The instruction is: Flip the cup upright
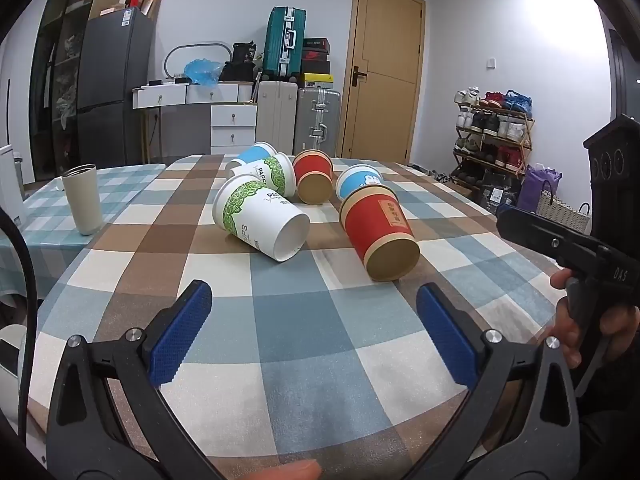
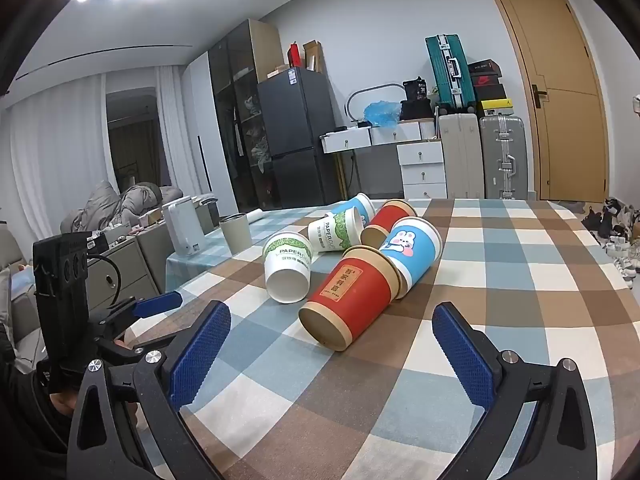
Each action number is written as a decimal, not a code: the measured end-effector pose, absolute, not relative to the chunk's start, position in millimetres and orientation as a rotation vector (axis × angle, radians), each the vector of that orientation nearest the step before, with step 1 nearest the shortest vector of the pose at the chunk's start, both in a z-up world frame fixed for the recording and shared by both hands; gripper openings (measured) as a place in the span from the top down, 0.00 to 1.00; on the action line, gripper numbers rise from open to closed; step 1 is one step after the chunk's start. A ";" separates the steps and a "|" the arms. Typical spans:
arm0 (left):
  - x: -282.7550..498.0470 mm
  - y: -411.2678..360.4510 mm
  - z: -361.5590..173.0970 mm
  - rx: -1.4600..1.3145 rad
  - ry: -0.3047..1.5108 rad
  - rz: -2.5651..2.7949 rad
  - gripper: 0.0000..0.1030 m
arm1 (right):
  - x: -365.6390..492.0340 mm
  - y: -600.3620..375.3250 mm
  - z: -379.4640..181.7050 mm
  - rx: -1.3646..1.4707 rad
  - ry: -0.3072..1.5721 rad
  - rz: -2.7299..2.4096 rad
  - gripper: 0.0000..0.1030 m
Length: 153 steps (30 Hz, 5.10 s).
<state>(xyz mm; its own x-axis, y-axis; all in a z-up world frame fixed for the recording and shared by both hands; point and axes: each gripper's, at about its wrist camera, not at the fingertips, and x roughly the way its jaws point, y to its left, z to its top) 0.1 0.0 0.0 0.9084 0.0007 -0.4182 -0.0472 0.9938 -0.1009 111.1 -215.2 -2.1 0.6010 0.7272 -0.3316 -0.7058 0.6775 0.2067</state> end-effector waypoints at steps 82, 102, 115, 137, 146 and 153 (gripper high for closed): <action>11.3 -4.2 -5.4 -0.107 0.449 0.028 0.01 | 113.4 -219.8 3.3 0.034 0.421 0.786 0.00; 64.6 -33.1 19.1 -0.123 0.464 0.015 0.01 | 131.5 -250.4 3.4 0.043 0.476 0.683 0.00; 111.2 -45.0 20.5 -0.105 0.555 -0.012 0.01 | 136.2 -253.0 4.6 0.056 0.509 0.662 0.00; 174.3 -67.8 -2.2 -0.072 0.754 -0.035 0.30 | 140.1 -257.1 3.6 0.075 0.515 0.648 0.00; 166.3 -61.2 -3.1 -0.124 0.745 -0.044 0.44 | 139.0 -254.8 2.0 0.075 0.510 0.658 0.00; 140.7 -53.7 5.9 -0.161 0.700 -0.034 0.44 | 137.0 -249.9 0.1 0.076 0.507 0.681 0.00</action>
<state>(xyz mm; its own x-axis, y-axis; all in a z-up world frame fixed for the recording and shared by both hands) 140.7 -53.7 5.9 0.7649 -0.0851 -0.6385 -0.0227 0.9871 -0.1587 137.0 -249.9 0.1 0.6606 0.6197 -0.4237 -0.5836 0.7790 0.2294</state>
